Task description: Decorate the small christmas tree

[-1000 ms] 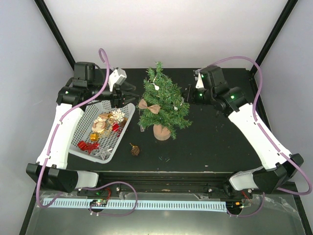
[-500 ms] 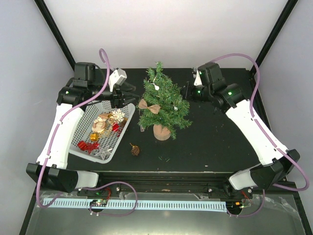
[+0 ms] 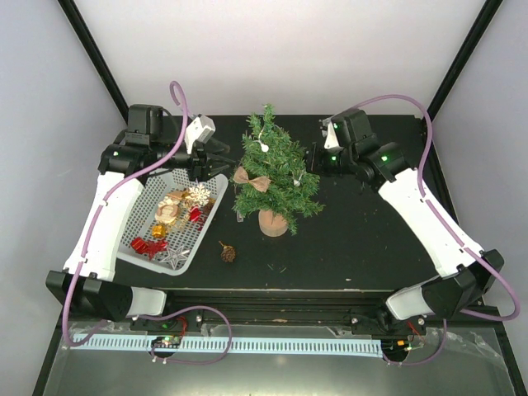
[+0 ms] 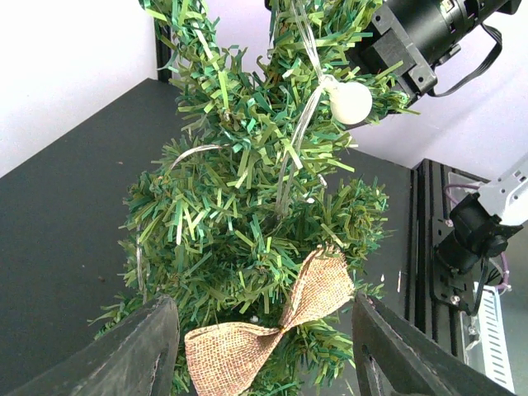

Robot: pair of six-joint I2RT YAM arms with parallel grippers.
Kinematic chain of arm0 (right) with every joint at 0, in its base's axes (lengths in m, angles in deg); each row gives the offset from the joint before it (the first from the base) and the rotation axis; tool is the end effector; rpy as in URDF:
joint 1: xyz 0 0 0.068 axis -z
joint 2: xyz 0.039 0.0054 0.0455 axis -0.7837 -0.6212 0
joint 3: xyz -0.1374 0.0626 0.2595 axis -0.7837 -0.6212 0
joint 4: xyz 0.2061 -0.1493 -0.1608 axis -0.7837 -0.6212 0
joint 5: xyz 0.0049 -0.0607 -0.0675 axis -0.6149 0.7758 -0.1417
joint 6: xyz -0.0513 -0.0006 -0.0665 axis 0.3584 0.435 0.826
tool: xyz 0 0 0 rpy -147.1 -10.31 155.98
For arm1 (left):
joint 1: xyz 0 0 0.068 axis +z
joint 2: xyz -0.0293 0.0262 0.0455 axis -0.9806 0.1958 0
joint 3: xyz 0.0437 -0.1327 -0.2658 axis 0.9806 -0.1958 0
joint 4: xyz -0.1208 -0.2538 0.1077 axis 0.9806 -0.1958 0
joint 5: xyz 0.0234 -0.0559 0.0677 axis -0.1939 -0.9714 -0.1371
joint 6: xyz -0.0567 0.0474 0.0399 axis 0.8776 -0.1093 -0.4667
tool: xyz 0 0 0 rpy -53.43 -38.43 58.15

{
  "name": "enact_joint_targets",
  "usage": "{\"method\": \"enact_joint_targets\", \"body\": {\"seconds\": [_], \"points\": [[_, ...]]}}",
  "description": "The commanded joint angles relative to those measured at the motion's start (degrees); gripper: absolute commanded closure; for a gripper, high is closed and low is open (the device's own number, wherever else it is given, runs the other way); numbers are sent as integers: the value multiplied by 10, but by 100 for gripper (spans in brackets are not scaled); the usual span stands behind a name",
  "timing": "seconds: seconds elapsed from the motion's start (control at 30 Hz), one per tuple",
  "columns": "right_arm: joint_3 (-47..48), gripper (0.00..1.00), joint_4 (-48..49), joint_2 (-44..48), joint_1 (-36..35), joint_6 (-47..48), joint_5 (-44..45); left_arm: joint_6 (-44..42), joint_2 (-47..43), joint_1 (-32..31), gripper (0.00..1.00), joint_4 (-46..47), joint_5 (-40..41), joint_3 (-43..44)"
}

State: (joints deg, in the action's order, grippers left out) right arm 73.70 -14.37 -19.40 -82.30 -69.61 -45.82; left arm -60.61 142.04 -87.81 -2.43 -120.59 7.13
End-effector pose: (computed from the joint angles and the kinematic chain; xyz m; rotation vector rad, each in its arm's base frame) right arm 0.3028 0.1982 0.4106 0.0062 2.4338 0.8200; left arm 0.2937 -0.1108 0.4435 1.0743 1.7287 -0.9684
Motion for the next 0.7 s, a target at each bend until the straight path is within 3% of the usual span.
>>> {"method": "enact_joint_targets", "body": {"seconds": [0.0, 0.33, 0.47, 0.57, 0.67], "points": [[-13, 96, 7, 1, 4, 7, -25, -10, 4, -4, 41, -8, -1, 9], [-16, 93, 11, 0, 3, 16, -52, -11, 5, -4, 41, -8, -2, 7], [-17, 86, 10, 0, 3, 18, -53, -12, 5, -4, 41, -8, -1, 8], [-13, 74, 8, 0, 3, 20, -52, -13, 5, -4, 41, -9, -1, 8], [-11, 71, 5, 2, 3, 20, -48, -14, 2, -4, 41, -9, 0, 5]]}}
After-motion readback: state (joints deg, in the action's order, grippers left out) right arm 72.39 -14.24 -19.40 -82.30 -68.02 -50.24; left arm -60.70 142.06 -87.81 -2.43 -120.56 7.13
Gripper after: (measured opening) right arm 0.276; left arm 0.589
